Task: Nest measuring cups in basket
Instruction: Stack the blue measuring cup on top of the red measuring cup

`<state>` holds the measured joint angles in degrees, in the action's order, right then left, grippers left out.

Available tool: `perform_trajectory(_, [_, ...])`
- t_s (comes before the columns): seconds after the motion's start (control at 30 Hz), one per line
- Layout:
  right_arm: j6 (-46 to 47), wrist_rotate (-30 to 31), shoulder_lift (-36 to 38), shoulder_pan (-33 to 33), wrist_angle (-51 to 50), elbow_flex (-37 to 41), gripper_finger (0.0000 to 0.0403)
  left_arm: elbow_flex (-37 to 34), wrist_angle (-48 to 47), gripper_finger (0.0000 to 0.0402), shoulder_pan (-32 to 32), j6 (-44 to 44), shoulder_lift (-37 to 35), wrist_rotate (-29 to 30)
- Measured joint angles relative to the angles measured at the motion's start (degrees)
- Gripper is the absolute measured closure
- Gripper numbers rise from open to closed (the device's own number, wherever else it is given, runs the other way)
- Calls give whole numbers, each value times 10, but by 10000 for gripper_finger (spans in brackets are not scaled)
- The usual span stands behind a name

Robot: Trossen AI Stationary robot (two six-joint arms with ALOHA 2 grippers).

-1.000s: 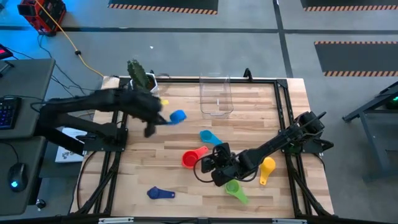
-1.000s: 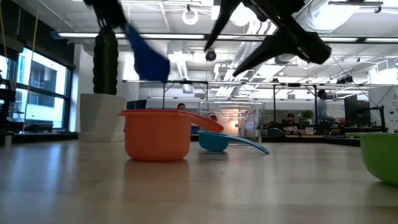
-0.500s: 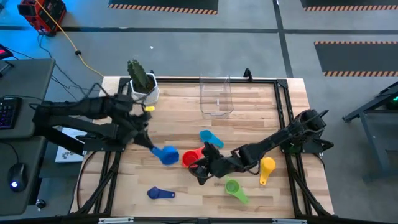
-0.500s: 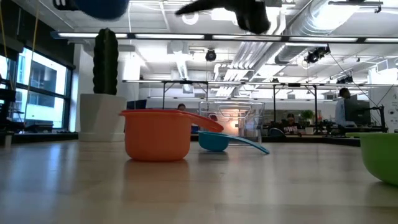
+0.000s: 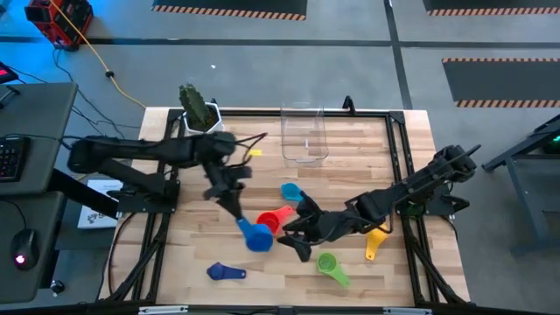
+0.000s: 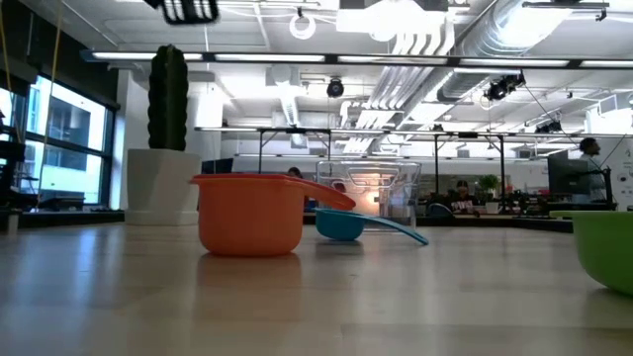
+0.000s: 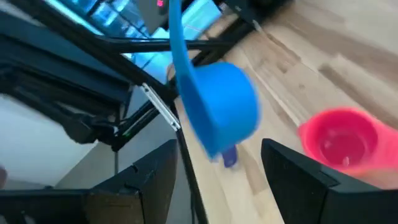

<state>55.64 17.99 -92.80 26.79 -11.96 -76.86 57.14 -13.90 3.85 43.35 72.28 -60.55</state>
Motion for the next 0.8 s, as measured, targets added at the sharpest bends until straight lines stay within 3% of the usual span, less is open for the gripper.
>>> perform_trajectory(0.17, [62,-2,-11,0,-55,1,179,16,-3,401,16,-36,71,-25])
perform_trajectory(0.3, [101,28,-11,0,-100,1,179,16,-28,401,27,-61,101,-26])
perform_trajectory(0.63, [154,28,-58,-6,-92,1,179,16,-37,401,74,-76,102,-21])
perform_trajectory(0.8, [168,80,-79,-6,-61,1,179,16,-39,401,74,-81,103,-24])
